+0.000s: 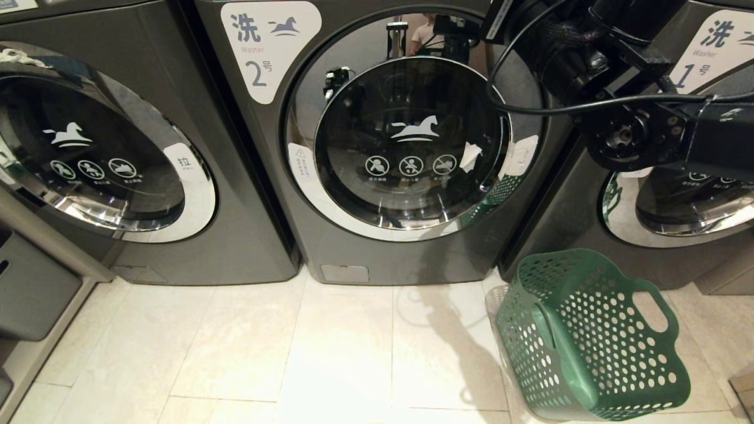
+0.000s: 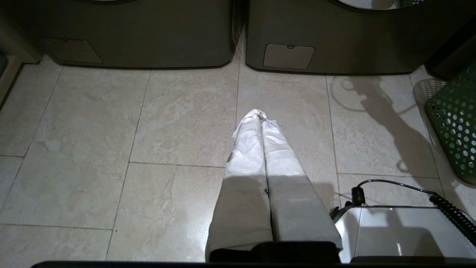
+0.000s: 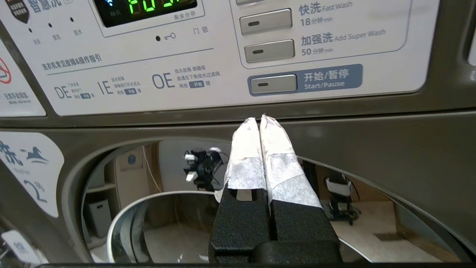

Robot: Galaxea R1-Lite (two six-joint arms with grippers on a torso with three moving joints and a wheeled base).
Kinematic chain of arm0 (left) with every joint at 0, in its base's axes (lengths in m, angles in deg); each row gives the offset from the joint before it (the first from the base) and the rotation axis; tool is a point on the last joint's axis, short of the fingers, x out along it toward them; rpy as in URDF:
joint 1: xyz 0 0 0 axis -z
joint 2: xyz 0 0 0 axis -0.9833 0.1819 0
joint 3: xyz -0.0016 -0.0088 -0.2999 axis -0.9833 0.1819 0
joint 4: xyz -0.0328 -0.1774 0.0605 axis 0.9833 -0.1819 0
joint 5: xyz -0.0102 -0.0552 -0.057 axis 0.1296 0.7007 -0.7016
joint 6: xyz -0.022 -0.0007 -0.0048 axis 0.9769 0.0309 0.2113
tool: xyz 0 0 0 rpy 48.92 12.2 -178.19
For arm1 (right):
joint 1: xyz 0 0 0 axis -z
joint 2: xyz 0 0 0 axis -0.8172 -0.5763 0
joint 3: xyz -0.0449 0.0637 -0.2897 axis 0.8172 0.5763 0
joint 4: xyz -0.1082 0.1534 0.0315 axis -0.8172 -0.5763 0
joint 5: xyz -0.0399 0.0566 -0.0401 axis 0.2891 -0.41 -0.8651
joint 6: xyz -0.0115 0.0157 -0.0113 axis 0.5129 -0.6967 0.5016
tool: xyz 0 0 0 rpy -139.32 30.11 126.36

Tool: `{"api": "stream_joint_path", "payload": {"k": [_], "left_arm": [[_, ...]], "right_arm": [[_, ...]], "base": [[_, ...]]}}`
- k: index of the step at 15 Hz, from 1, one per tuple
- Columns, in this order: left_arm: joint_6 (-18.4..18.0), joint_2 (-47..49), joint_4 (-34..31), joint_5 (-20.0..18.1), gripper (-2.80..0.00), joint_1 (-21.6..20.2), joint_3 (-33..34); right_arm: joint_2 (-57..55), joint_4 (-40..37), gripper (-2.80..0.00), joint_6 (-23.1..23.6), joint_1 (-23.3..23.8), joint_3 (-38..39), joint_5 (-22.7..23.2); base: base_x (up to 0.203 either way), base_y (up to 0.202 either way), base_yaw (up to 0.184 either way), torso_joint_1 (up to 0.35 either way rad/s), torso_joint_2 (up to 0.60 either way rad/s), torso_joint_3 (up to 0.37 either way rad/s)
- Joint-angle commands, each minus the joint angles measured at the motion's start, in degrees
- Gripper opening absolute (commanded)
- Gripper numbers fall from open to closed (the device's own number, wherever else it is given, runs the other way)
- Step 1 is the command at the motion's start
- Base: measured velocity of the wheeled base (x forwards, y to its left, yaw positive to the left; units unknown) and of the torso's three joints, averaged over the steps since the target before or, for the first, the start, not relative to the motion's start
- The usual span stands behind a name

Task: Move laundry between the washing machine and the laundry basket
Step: Press the washing machine switch

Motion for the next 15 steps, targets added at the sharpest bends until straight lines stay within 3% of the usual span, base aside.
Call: {"api": "stream_joint_path", "payload": {"k": [1, 5, 10, 15], "left_arm": [[0.0, -0.02, 0.06, 0.07, -2.8, 0.04, 0.03], [0.0, -0.02, 0.06, 0.07, -2.8, 0.04, 0.03], [-0.08, -0.02, 0.06, -0.02, -2.8, -0.04, 0.03], [-0.08, -0.02, 0.06, -0.02, -2.8, 0.04, 0.03]], "right_arm": [[3.73, -4.85, -2.8, -0.09, -0.11, 0.31, -0.08], [16.91, -23.99, -2.8, -0.65, -0.26, 8.25, -1.24], [39.07, -52.81, -2.8, -2.15, -0.28, 29.52, -2.09], [47.56, -58.05, -2.8, -2.7, -0.28, 39.98, -2.31]], "base": [[0.0, 0.0, 0.0, 0.0, 0.0, 0.0], [0.0, 0.0, 0.0, 0.0, 0.0, 0.0], [0.0, 0.0, 0.0, 0.0, 0.0, 0.0], [0.0, 0.0, 0.0, 0.0, 0.0, 0.0]]}}
